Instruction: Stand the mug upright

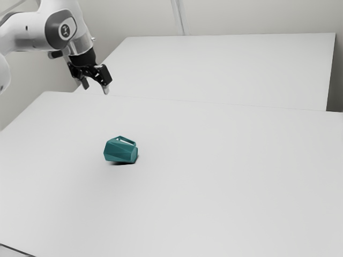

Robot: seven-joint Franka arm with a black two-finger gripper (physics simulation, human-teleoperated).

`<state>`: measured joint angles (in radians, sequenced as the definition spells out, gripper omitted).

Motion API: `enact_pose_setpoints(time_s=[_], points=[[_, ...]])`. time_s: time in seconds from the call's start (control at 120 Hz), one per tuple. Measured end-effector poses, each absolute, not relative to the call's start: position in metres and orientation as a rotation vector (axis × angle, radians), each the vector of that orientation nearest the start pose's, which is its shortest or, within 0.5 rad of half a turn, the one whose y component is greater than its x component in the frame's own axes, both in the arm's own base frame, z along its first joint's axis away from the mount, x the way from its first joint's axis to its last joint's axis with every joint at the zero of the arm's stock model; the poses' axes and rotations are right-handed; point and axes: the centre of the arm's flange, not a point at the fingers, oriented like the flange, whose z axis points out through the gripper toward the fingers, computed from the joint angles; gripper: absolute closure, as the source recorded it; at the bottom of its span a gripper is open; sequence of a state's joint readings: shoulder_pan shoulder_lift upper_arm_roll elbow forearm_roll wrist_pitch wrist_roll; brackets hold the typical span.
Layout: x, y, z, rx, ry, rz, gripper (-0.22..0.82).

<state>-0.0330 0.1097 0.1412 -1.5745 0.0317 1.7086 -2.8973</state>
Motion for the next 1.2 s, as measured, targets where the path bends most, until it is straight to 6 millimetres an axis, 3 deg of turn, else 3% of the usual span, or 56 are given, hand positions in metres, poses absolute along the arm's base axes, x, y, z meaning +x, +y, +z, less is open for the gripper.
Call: enact_pose_setpoints(time_s=[0.133,0.233,0.317,0.425,0.55,0.675,0.725,0.775,0.85,0.9,1.2], points=[[0.578,0.074,0.58,0.178,3.084,0.033,0.0],[0.56,0.091,0.584,0.063,3.02,-0.161,0.0],[0.55,0.113,0.571,-0.062,2.989,-0.319,0.0],[0.536,0.167,0.539,-0.305,2.945,-0.508,0.0],[0.502,0.238,0.494,-0.643,2.824,-0.715,0.0],[0.47,0.311,0.459,-0.935,2.674,-0.812,0.0],[0.463,0.331,0.445,-1.008,2.644,-0.84,0.0],[0.473,0.324,0.429,-1.011,2.66,-0.88,0.0],[0.508,0.276,0.406,-0.926,2.735,-0.96,0.0],[0.521,0.259,0.392,-0.908,2.76,-1.003,0.0],[0.548,0.257,0.342,-0.937,2.813,-1.107,0.0]])
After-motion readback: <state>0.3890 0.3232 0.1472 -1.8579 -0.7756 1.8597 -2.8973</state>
